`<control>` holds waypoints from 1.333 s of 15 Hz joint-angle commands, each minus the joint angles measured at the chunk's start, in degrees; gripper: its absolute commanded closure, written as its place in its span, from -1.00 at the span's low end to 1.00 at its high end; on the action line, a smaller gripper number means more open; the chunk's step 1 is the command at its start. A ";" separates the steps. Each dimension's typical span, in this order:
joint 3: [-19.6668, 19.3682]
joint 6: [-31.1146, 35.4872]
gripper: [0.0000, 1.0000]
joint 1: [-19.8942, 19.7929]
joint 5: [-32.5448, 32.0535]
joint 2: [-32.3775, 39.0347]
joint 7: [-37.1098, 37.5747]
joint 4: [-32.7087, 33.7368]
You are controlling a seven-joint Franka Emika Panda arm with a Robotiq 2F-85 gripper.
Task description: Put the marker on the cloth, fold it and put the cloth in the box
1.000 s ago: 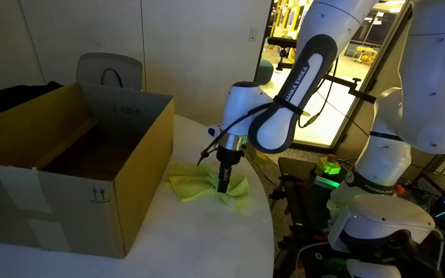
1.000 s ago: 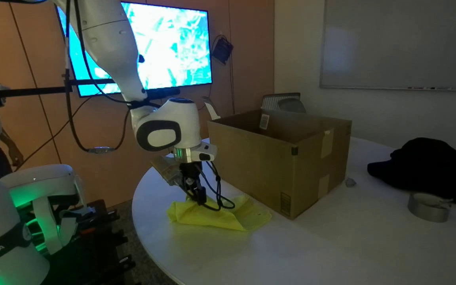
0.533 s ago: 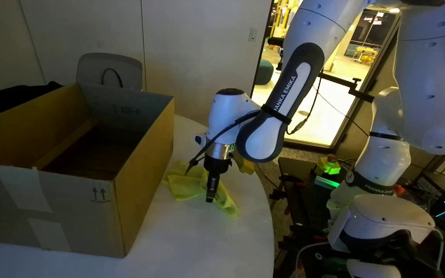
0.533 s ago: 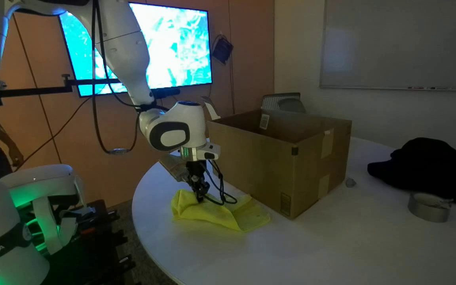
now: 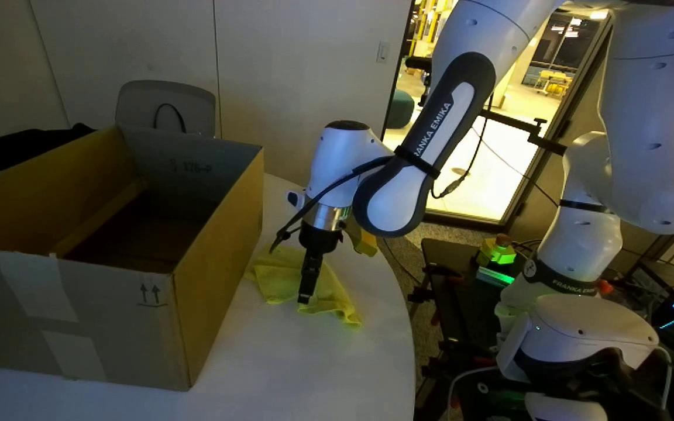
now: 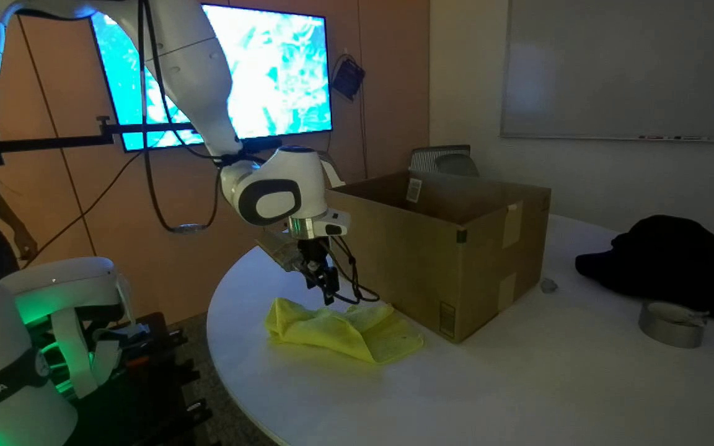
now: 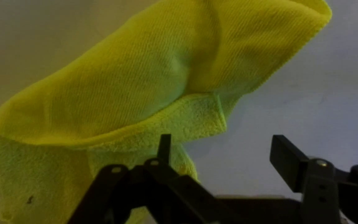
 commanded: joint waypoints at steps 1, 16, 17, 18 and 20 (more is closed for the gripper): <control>-1.72 0.85 -1.00 0.92 -1.85 -2.50 2.02 -0.33; -7.91 -0.07 -1.00 2.61 -9.69 7.59 4.10 0.73; -7.92 -0.39 -1.00 2.65 -9.66 8.47 4.16 1.16; -7.71 -0.62 -1.00 2.46 -9.55 9.33 3.91 1.56; -7.89 -0.88 -1.00 2.52 -9.49 10.53 4.13 2.24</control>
